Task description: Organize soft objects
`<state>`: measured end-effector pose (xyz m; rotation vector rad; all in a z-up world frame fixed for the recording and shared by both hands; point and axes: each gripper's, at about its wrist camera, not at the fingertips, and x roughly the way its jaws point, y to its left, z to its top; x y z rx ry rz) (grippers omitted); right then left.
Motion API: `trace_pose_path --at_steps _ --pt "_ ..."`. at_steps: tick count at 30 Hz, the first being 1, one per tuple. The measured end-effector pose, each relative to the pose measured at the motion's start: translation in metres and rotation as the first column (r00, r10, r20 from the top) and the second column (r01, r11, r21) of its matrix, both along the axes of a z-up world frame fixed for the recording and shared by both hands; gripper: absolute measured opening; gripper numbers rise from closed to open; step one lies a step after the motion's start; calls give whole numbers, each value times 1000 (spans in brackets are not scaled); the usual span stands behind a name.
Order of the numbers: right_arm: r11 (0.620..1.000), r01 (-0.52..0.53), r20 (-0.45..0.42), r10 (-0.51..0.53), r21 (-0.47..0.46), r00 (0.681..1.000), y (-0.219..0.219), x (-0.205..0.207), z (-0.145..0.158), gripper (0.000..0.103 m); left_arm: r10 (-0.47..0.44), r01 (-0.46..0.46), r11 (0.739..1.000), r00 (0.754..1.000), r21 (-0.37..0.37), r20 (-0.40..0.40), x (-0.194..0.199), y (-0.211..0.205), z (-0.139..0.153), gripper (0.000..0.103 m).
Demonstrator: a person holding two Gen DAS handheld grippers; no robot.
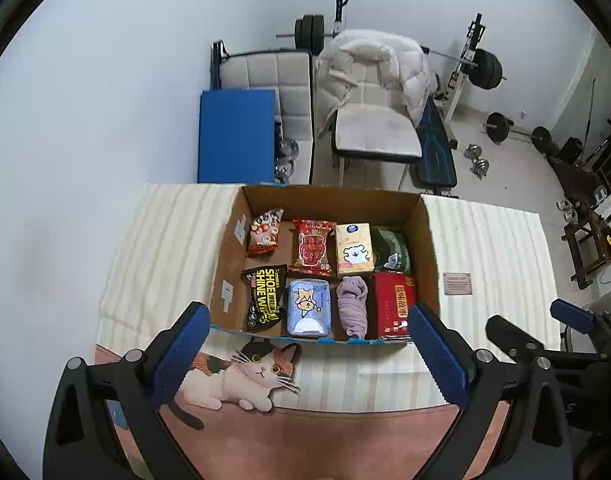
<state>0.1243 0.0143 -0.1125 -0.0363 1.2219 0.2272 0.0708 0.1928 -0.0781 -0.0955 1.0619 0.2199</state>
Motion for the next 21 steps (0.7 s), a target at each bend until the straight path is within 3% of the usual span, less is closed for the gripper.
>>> trace_pose_path --at_steps 11,14,21 --pt "998 0 118 -7 65 993 -29 -72 81 103 -7 8 1000 997 -12 80 -53 -18 51 101" --pt "998 3 147 -12 59 989 -34 -91 95 103 -17 15 1000 996 19 92 -64 -26 59 101" --pt "998 -11 166 0 61 986 -44 -122 118 103 -13 13 1000 995 0 99 -88 -32 70 101"
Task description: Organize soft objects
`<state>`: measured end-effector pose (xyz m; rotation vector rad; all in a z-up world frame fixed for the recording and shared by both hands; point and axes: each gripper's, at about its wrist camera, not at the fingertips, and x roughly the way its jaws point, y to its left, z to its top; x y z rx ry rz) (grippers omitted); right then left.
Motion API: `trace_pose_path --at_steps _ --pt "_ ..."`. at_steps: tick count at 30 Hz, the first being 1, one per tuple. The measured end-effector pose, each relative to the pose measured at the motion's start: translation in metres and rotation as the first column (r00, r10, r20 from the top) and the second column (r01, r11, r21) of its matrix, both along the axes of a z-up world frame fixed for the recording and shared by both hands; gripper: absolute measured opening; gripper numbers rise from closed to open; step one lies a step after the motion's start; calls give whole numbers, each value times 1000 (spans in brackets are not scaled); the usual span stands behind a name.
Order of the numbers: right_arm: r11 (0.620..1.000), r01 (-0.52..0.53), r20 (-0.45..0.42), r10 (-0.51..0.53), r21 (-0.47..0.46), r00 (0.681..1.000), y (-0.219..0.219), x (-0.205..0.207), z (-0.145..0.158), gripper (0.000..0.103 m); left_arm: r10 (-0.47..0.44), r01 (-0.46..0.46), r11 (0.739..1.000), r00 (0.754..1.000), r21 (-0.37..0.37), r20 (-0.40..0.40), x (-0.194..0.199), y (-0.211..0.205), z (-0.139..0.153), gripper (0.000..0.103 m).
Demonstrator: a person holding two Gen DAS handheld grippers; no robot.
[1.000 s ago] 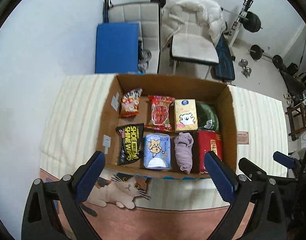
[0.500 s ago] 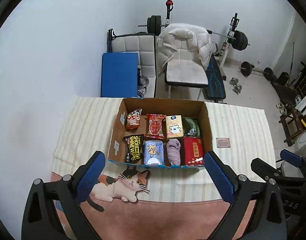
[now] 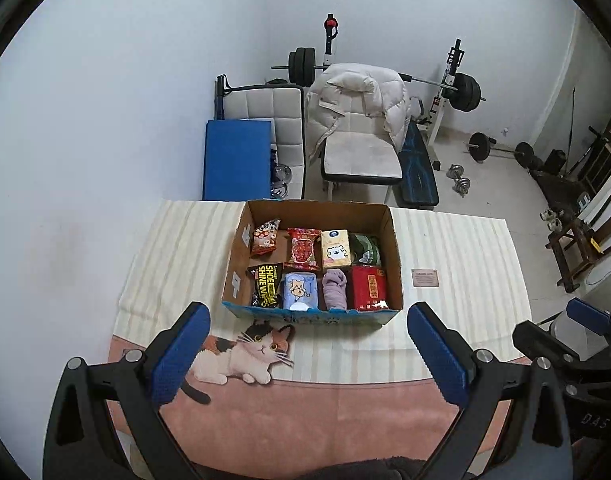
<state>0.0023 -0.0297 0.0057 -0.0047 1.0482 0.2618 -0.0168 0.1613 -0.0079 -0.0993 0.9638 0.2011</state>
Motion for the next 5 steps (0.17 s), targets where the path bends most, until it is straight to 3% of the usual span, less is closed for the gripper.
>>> trace_pose_path --at_steps 5 --pt "1000 -6 15 6 1 1000 -7 -18 14 103 9 -9 1000 1000 -7 18 -11 0 8 101"
